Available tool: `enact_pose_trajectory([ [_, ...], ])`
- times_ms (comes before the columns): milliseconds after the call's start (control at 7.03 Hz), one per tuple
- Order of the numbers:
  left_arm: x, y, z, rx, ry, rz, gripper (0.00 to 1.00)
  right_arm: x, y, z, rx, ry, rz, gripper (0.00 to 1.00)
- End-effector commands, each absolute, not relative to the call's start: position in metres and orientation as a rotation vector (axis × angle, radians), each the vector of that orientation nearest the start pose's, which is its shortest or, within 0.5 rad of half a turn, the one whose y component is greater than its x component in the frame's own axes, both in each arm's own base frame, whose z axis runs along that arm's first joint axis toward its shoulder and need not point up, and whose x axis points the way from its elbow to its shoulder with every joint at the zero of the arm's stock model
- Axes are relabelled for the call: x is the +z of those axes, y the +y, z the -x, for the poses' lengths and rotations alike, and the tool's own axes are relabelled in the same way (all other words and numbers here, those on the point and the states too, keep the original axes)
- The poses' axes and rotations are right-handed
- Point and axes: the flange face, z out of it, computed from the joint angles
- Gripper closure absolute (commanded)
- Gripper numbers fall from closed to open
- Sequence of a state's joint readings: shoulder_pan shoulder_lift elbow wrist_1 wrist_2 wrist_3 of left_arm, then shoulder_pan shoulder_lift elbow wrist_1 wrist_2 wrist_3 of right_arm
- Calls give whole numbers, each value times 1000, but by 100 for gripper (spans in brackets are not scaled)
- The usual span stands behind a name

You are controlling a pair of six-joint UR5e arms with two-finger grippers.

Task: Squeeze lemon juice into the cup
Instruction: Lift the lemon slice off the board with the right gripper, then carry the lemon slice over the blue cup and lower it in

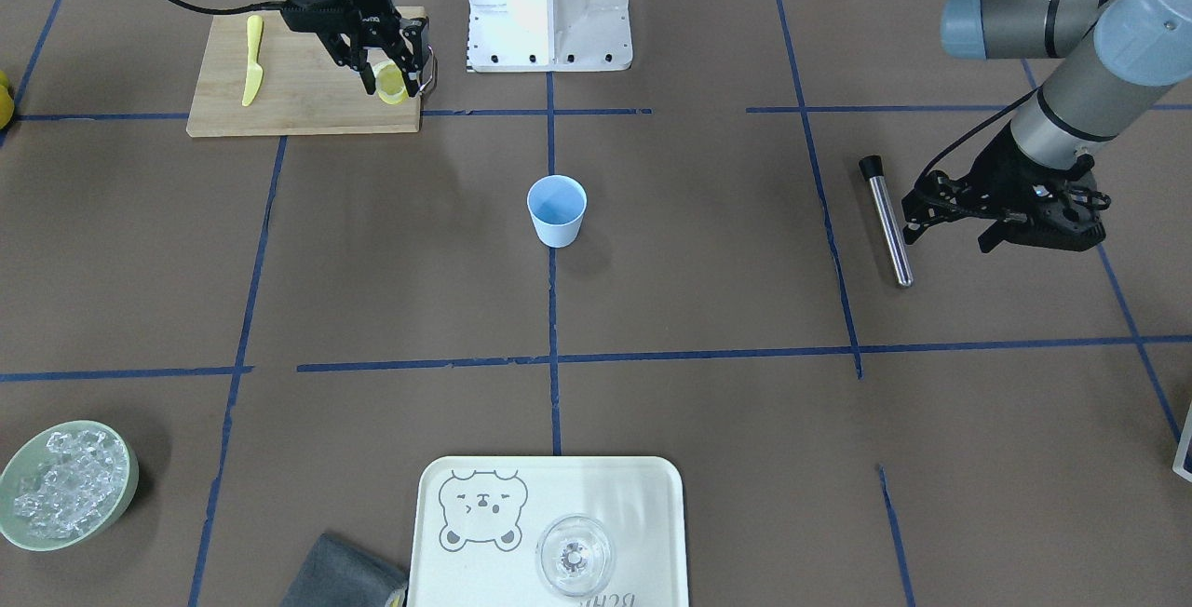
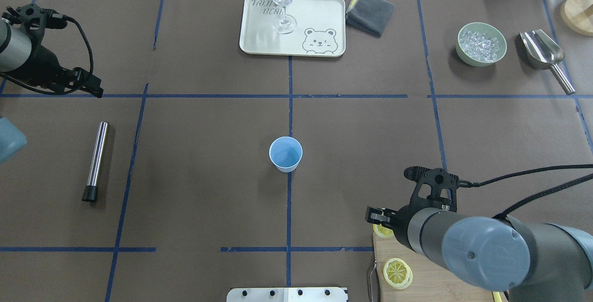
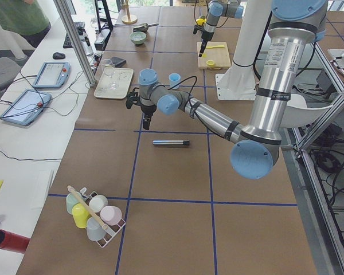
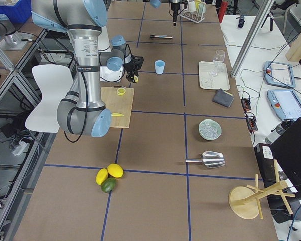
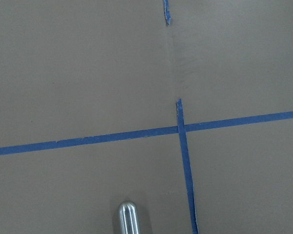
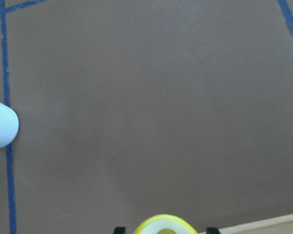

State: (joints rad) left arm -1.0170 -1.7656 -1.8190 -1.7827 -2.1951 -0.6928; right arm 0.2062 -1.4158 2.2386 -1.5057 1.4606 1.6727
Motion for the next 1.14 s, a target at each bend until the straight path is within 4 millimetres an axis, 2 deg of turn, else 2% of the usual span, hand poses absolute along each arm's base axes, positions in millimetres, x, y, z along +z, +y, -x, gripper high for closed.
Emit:
enact_pose_trajectory([
  [0,419,-522,-234,77,857,-164,0,249,-300,460,412,-919,-155,39],
  [142,420,-522,-235,76,856,-163,0,232,-329,468,436,-932,-159,39],
  [427,419,-521,-235,77,858,-162,0,209,-360,484,452,-944,-174,38],
  [711,419,-521,-235,78,859,-163,0,176,-387,528,458,-941,-181,38],
  [996,419,-521,-235,78,860,-162,0,143,-404,564,460,-930,-178,38],
])
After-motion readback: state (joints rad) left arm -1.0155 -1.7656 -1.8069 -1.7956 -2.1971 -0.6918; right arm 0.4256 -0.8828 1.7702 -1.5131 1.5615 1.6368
